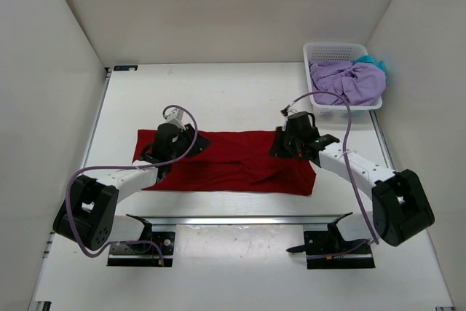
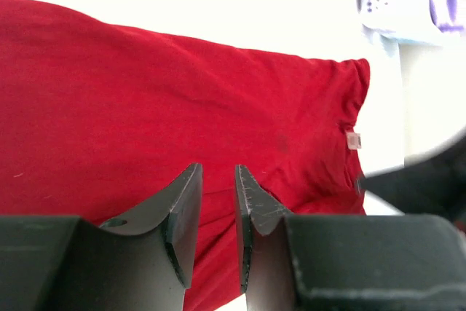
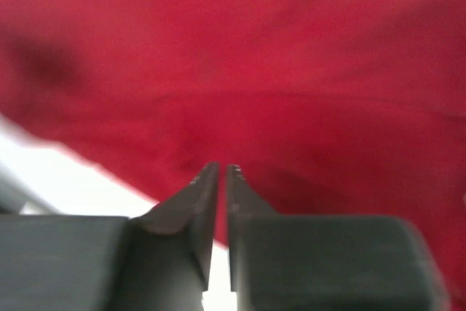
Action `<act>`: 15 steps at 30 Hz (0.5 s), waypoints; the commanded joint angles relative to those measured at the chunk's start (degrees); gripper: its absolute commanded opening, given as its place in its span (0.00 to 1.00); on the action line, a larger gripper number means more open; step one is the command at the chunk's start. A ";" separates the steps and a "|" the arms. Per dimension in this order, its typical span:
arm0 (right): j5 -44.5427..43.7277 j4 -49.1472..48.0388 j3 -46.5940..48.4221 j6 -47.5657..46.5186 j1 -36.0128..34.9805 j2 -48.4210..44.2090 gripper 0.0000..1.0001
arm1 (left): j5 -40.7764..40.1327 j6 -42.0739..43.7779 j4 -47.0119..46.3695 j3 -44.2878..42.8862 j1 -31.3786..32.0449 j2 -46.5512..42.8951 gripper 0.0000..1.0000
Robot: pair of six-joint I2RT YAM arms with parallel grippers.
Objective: Fold and stack the t-shirts
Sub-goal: Fold the other side of the tshirt into a rectangle
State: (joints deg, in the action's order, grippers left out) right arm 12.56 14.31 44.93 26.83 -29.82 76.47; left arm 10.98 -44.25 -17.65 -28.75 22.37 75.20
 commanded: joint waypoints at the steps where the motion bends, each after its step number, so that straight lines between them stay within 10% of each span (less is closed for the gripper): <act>1: -5.08 0.99 -1.06 -2.30 5.02 2.89 0.04 | 0.61 0.21 -1.60 -2.53 1.62 1.78 0.36; 15: -4.03 2.04 -12.76 2.09 -3.93 -4.31 0.00 | 0.97 6.62 6.39 -8.41 11.10 4.96 0.36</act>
State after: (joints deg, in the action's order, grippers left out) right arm 9.06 17.56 33.43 26.92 -33.74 73.97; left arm 11.64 -41.25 -14.90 -33.43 29.52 80.09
